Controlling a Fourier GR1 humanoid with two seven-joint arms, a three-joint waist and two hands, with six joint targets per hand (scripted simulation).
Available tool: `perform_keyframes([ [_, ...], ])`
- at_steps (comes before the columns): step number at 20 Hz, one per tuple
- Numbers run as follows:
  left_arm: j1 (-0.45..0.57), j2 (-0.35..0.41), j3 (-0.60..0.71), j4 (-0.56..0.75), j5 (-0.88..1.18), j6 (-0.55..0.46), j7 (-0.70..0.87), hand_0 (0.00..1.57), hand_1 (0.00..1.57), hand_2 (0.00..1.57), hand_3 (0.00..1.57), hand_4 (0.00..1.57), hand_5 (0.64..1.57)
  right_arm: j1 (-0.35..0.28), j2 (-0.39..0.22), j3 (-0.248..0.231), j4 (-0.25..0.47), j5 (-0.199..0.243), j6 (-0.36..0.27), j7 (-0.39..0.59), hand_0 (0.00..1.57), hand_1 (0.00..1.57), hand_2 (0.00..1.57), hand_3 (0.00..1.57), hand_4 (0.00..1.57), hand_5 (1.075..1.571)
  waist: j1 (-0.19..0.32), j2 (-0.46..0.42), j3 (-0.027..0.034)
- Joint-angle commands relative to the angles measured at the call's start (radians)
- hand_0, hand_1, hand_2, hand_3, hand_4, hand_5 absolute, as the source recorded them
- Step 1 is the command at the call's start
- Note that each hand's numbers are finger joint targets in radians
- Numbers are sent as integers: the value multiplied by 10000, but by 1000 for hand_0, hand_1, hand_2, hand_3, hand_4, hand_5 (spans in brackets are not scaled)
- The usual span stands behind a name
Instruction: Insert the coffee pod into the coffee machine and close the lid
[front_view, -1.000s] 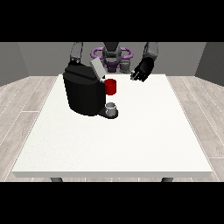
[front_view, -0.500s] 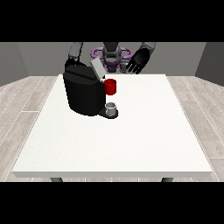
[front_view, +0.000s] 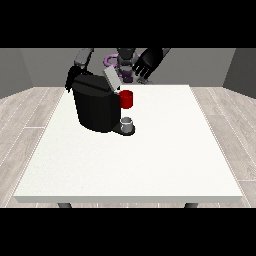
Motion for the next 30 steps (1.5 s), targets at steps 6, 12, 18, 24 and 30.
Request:
perform_keyframes([
  [6,-1342,591,361,356,-91,115,87,1222,1222,1288,1238,475,1571,-1062,-215,-427,-187,-340,92,-172,0,0,0,0,0,1571,-460,1430,2],
  [12,-1592,1034,559,857,-115,119,-212,1223,1223,1288,1245,491,1571,-795,-41,67,-648,50,-40,173,0,0,0,0,100,1571,-954,1606,-1],
  [18,-1691,836,260,886,-365,118,-197,1186,1186,1256,1227,472,1571,-1309,-551,-551,-348,-360,267,376,0,0,0,0,186,1571,-781,1729,2],
  [24,-1866,924,298,1182,-404,49,-317,1243,1243,1284,1230,423,1571,-1288,2,-147,-458,-53,-181,421,0,0,0,0,36,1571,-772,1839,0],
  [30,-1713,459,71,1139,-510,212,-431,1196,1196,1252,1201,418,1571,-1568,-150,-436,-224,-50,-385,788,0,0,0,0,0,1571,-539,1644,0],
])
